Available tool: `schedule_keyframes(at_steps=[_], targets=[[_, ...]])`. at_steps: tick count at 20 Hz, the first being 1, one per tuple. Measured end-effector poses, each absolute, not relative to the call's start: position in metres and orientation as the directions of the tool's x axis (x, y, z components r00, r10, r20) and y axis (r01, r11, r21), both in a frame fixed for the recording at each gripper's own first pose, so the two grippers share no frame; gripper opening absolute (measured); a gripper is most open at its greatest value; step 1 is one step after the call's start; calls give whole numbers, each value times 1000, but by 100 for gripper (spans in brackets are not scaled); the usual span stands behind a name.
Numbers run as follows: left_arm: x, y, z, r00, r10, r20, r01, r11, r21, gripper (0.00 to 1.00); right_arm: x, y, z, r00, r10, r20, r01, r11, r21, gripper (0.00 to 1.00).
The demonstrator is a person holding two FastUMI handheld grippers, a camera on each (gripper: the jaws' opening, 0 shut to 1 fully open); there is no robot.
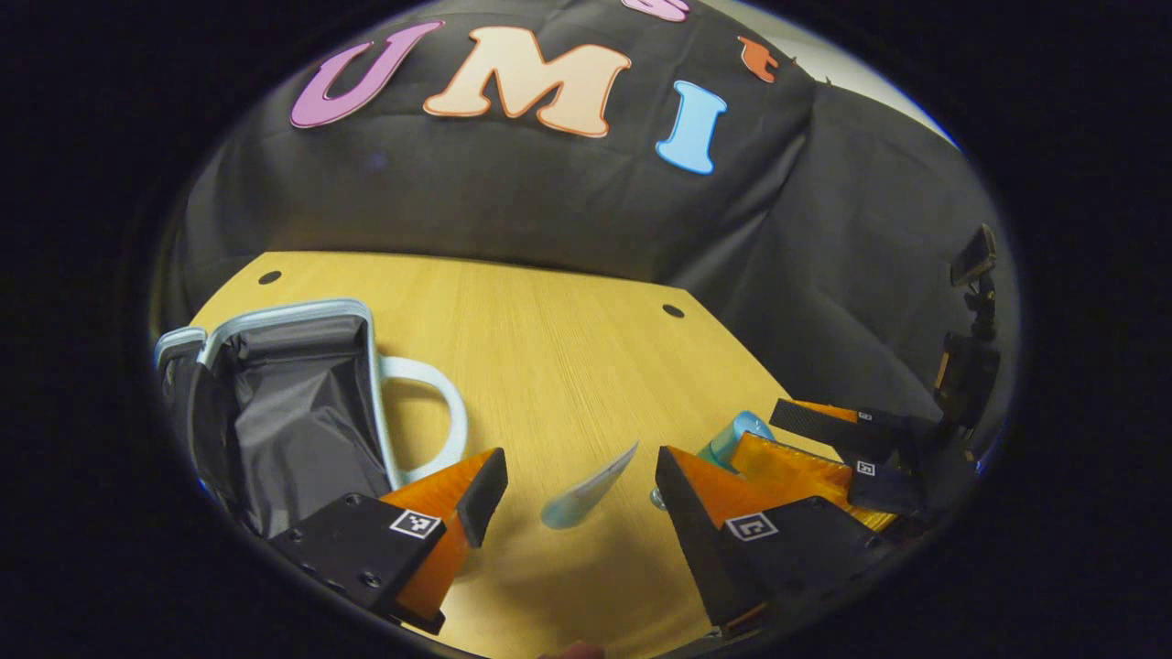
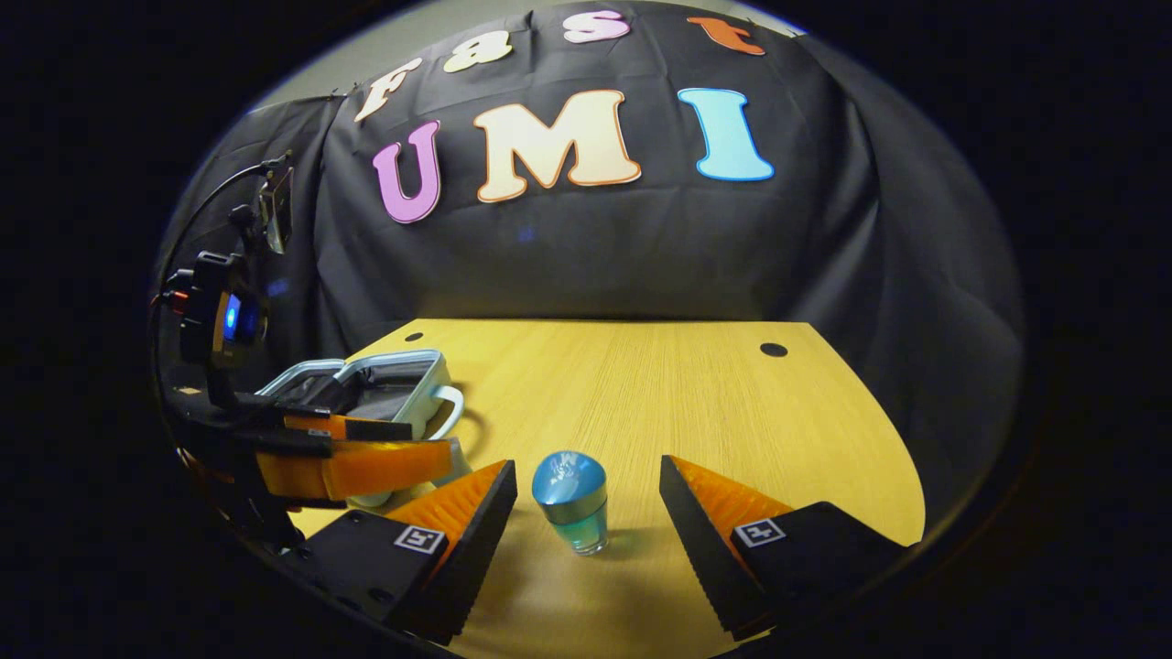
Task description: First open the suitcase, pack the skin care products into it, and then close the suitcase.
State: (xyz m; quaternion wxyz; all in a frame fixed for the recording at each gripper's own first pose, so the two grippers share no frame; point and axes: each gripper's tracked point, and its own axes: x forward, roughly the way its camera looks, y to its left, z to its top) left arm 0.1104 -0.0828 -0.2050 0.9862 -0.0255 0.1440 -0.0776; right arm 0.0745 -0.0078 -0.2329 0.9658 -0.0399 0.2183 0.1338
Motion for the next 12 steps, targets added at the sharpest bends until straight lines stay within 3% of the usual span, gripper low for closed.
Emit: schedule_keyframes(at_steps=[2, 5, 7, 8, 12], targets=[[120, -89, -220, 945, -162, -285, 147, 986, -74, 99, 73, -9, -245, 865, 240, -442, -273, 962, -13, 98], [135, -90, -243, 947, -140, -288, 120, 989, -86, 94, 71, -14, -259, 857, 236, -459, -271, 962, -11, 98], [140, -88, -259, 945, -118, -305, 93, 991, -94, 77, 70, -20, -268, 851, 231, -471, -274, 961, -25, 98], [142, -84, -266, 944, -104, -314, 80, 993, -88, 76, 70, -22, -270, 849, 230, -475, -277, 960, -30, 98], [146, -73, -273, 946, -69, -317, 47, 996, -76, 43, 74, -20, -275, 840, 244, -484, -294, 955, -29, 97]])
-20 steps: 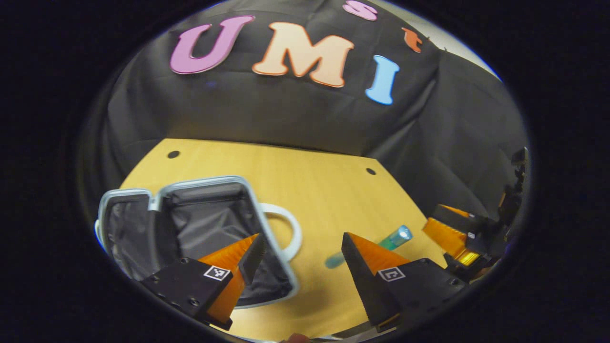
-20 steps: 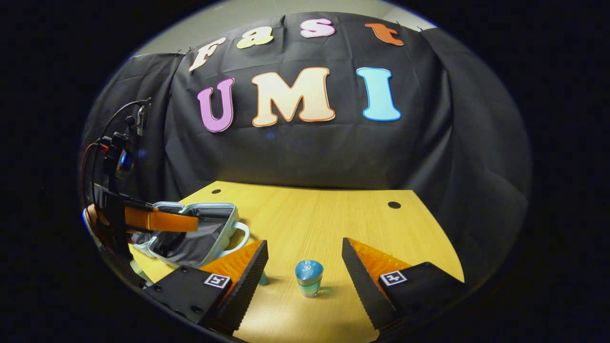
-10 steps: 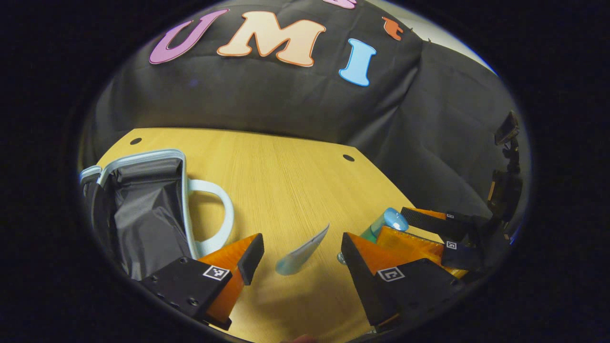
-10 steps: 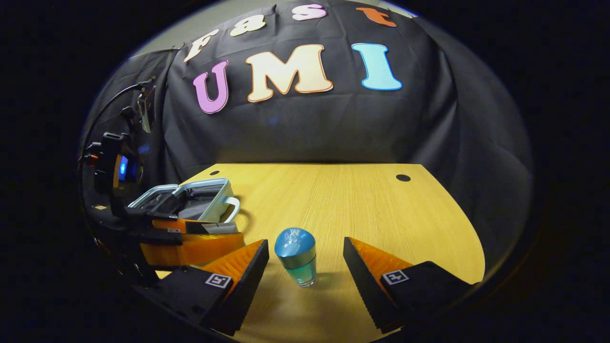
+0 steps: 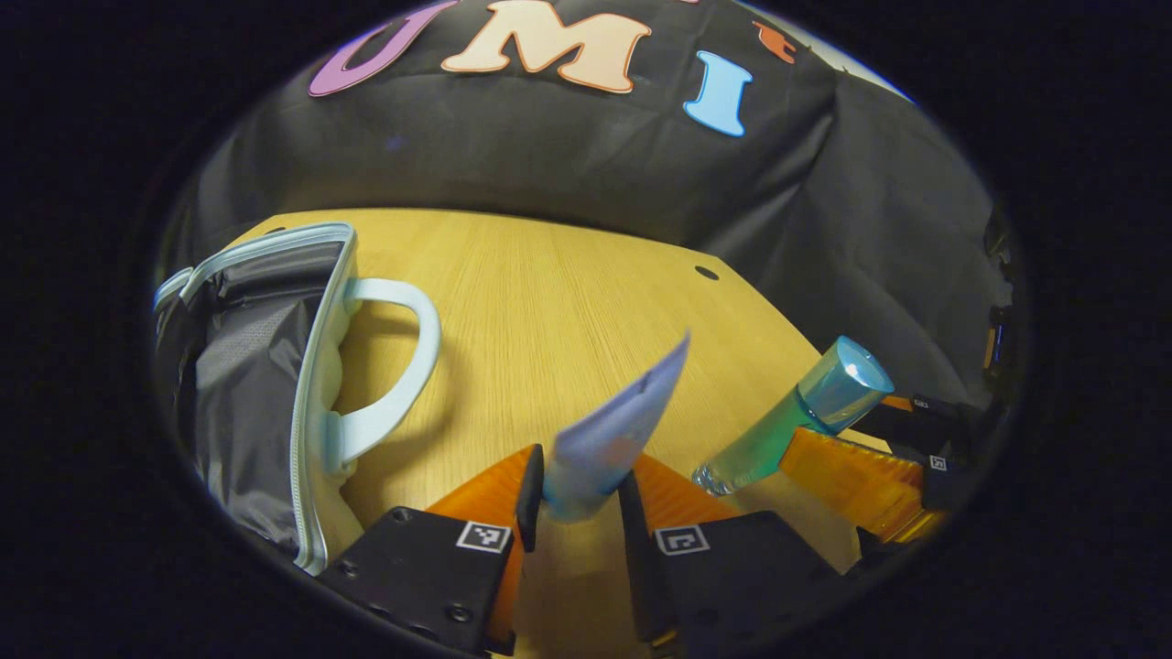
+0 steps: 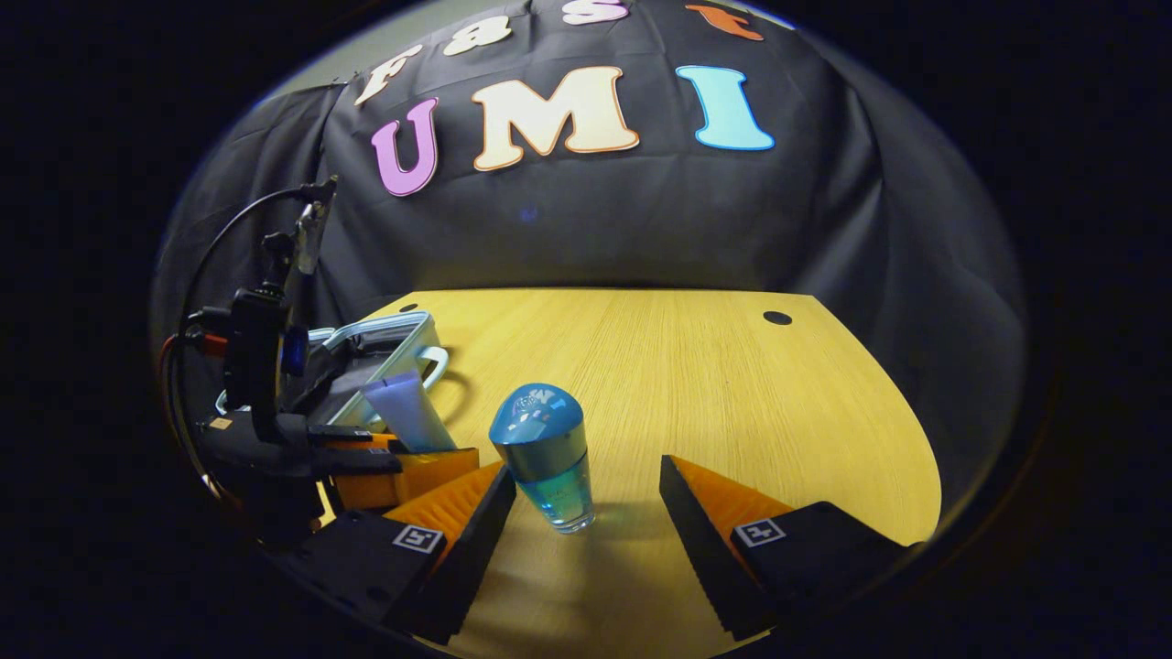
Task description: First open the suitcase, pack the skin care products into it, and then close the suitcase.
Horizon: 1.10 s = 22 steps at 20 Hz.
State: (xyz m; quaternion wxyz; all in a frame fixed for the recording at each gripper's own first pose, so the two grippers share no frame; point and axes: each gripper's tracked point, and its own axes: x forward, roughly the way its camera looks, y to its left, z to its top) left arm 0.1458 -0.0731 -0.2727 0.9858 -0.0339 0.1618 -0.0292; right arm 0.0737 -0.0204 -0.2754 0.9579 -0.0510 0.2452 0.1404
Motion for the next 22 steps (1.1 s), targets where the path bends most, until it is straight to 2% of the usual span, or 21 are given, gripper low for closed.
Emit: schedule_keyframes(at_steps=[4, 5, 6, 7, 8, 9, 10, 11, 12, 13, 15, 17, 18, 22], targets=[[143, -74, -273, 939, -83, -333, 42, 991, -129, 34, 74, -10, -279, 834, 260, -487, -306, 952, -16, 98], [141, -75, -272, 936, -93, -341, 44, 988, -149, 34, 74, -9, -280, 834, 262, -486, -308, 951, -17, 95], [137, -76, -266, 935, -102, -340, 45, 984, -171, 33, 73, -6, -282, 830, 265, -490, -313, 950, -18, 98], [135, -78, -259, 936, -115, -332, 53, 981, -189, 33, 73, -3, -285, 826, 265, -496, -317, 948, -21, 94], [131, -82, -247, 938, -134, -320, 70, 976, -205, 35, 73, -1, -288, 823, 267, -502, -320, 947, -21, 95], [128, -83, -232, 940, -151, -304, 88, 973, -211, 29, 74, 1, -290, 821, 267, -505, -320, 947, -19, 95], [124, -81, -217, 943, -156, -293, 97, 973, -208, 35, 75, 4, -291, 817, 269, -509, -320, 947, -12, 95], [119, -76, -203, 946, -161, -282, 106, 974, -200, 32, 77, 6, -294, 815, 270, -513, -316, 949, -3, 98], [115, -71, -189, 948, -163, -275, 112, 975, -192, 32, 79, 8, -296, 815, 268, -514, -311, 950, 3, 95], [111, -62, -178, 950, -154, -273, 108, 978, -179, 29, 81, 9, -297, 817, 263, -513, -304, 953, 3, 98], [101, -38, -161, 949, -128, -287, 86, 984, -153, 32, 87, 11, -300, 823, 257, -507, -296, 955, 5, 97], [88, -11, -152, 941, -105, -320, 58, 986, -154, 32, 90, 12, -302, 827, 247, -506, -284, 959, 3, 85], [81, 5, -147, 940, -85, -331, 34, 987, -156, 32, 92, 10, -304, 831, 235, -505, -273, 962, -2, 84], [55, 77, -154, 906, 32, -422, -101, 985, -142, 33, 98, 2, -306, 839, 190, -510, -213, 977, 12, 53]])
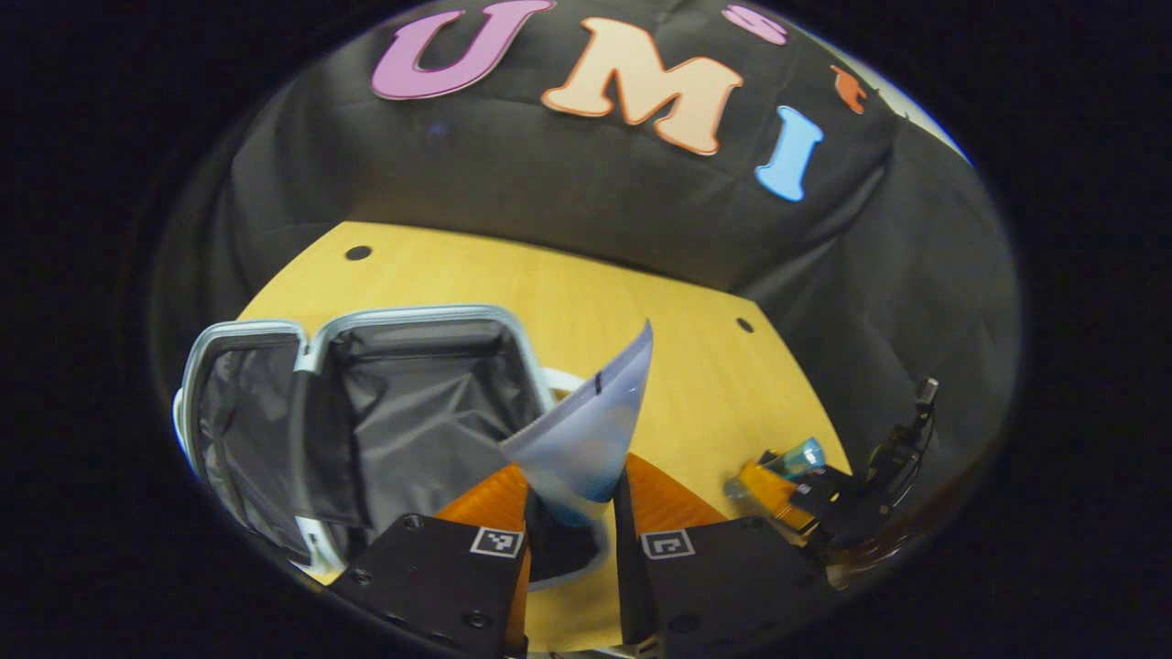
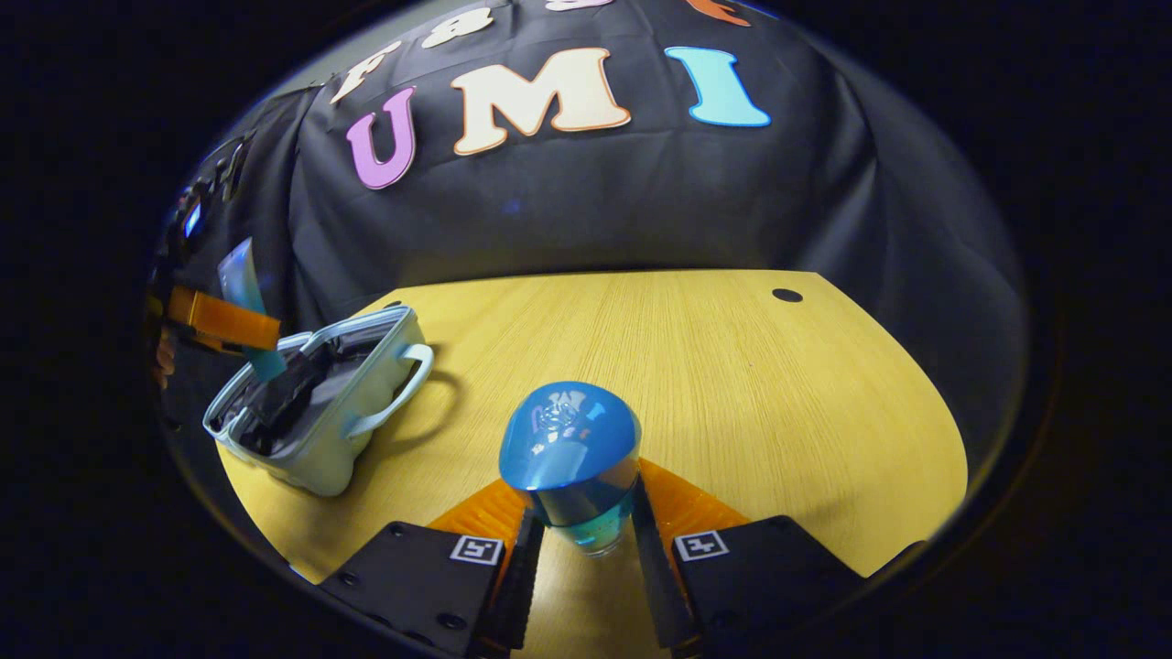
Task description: First open the suitcase, pack the skin care products into it, and then close the suitcase.
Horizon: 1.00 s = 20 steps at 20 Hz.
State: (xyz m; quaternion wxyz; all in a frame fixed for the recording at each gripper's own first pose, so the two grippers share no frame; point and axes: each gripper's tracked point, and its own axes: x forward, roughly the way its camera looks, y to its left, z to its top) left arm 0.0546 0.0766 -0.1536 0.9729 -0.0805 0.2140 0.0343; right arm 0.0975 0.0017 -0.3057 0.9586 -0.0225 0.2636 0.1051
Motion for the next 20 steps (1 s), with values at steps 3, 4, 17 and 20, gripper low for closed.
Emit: schedule_keyframes(at_steps=[3, 4, 17, 20], targets=[[31, 119, -187, 828, 98, -552, -204, 970, -135, 29, 99, 0, -307, 838, 176, -517, -193, 981, 21, 46], [27, 123, -199, 804, 91, -588, -222, 963, -154, 29, 99, -1, -306, 837, 168, -521, -186, 982, 18, 46], [5, 165, -267, 596, 13, -803, -328, 916, -229, 33, 60, 101, -244, 777, 292, -557, -255, 956, 146, 47], [5, 165, -265, 602, -23, -798, -292, 924, -247, 36, 50, 155, -227, 752, 373, -544, -324, 927, 188, 43]])
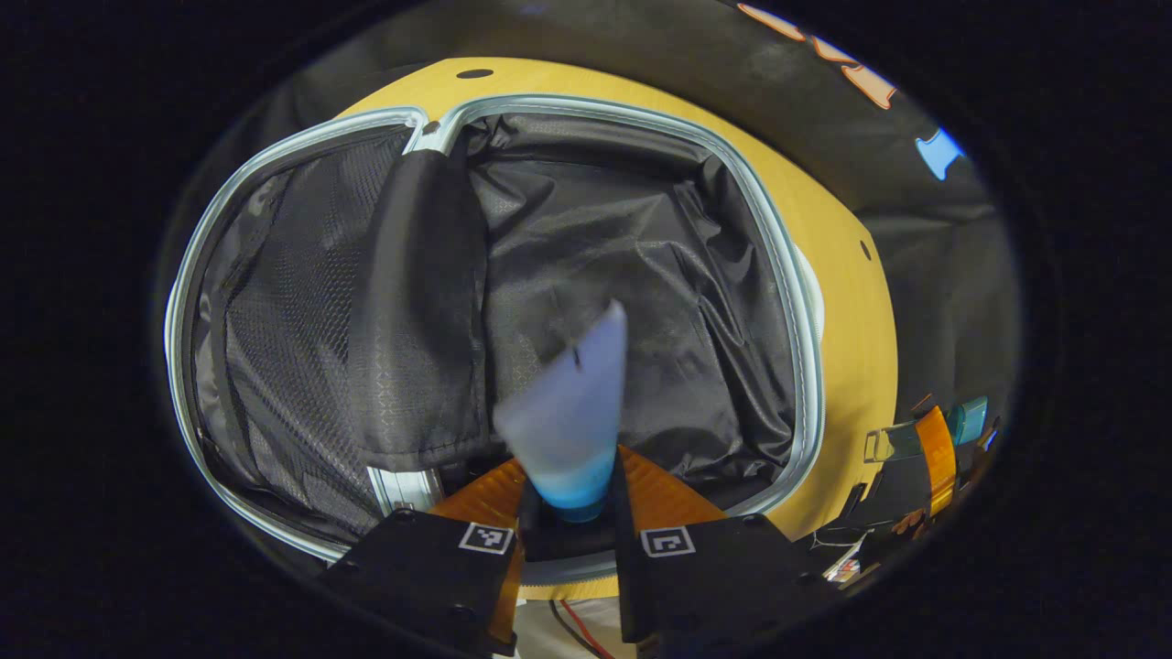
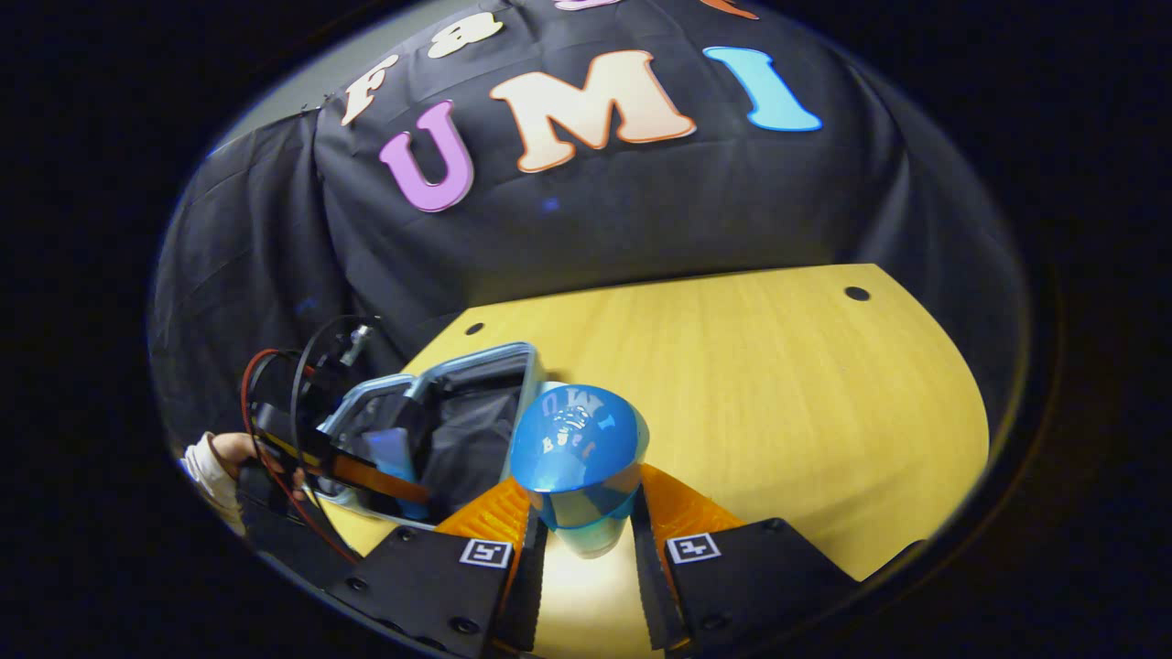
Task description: First open the suitcase, pack the skin care products into it, and then close the suitcase.
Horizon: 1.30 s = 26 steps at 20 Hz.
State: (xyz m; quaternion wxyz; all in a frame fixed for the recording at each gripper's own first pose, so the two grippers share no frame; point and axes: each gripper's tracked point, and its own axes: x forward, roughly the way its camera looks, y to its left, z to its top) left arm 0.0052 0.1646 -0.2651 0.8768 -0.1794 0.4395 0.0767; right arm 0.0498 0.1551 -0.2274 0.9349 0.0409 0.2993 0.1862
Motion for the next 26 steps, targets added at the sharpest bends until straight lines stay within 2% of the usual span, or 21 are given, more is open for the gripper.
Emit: schedule_keyframes(at_steps=[3, 4, 6, 7, 8, 9, 11, 12, 13, 16, 19, 20, 21, 22, 24, 26], targets=[[2, 159, -252, 624, -57, -779, -270, 920, -284, 53, 46, 204, -229, 708, 435, -556, -377, 899, 224, 43], [2, 159, -246, 637, -61, -768, -263, 920, -291, 66, 44, 219, -234, 691, 451, -565, -391, 891, 232, 47], [-6, 167, -230, 668, -33, -744, -255, 929, -270, 79, 42, 245, -240, 655, 483, -581, -426, 871, 244, 47], [-9, 170, -220, 690, -30, -724, -245, 930, -273, 81, 42, 257, -245, 636, 496, -592, -441, 862, 249, 47], [-13, 173, -213, 707, -18, -707, -245, 932, -268, 94, 41, 267, -252, 617, 505, -604, -453, 855, 253, 43], [-21, 182, -207, 718, 5, -696, -250, 935, -251, 95, 41, 275, -259, 594, 508, -624, -459, 851, 255, 47], [-39, 198, -196, 733, 58, -678, -290, 928, -235, 95, 40, 287, -277, 551, 503, -666, -458, 849, 262, 47], [-49, 206, -192, 739, 72, -669, -310, 919, -244, 96, 40, 291, -287, 532, 494, -688, -456, 851, 260, 43], [-59, 214, -185, 748, 85, -659, -330, 908, -258, 96, 41, 293, -297, 519, 482, -706, -454, 855, 251, 47], [-91, 245, -177, 758, 127, -639, -396, 869, -298, 97, 45, 298, -317, 493, 453, -743, -452, 863, 227, 47], [-117, 277, -171, 778, 159, -608, -460, 804, -378, 97, 44, 301, -335, 473, 416, -776, -446, 873, 196, 47], [-125, 289, -169, 781, 173, -600, -479, 782, -399, 97, 43, 300, -342, 466, 403, -787, -450, 874, 182, 43], [-133, 302, -171, 778, 194, -597, -504, 761, -409, 97, 42, 300, -346, 452, 396, -799, -456, 873, 175, 43], [-142, 316, -169, 772, 223, -595, -530, 742, -410, 97, 45, 305, -346, 459, 400, -793, -449, 875, 181, 47], [-160, 345, -165, 759, 278, -589, -578, 704, -412, 97, 48, 307, -346, 460, 395, -795, -436, 881, 185, 45], [-175, 372, -160, 748, 326, -578, -614, 670, -417, 97, 51, 314, -340, 464, 421, -779, -430, 876, 217, 47]])
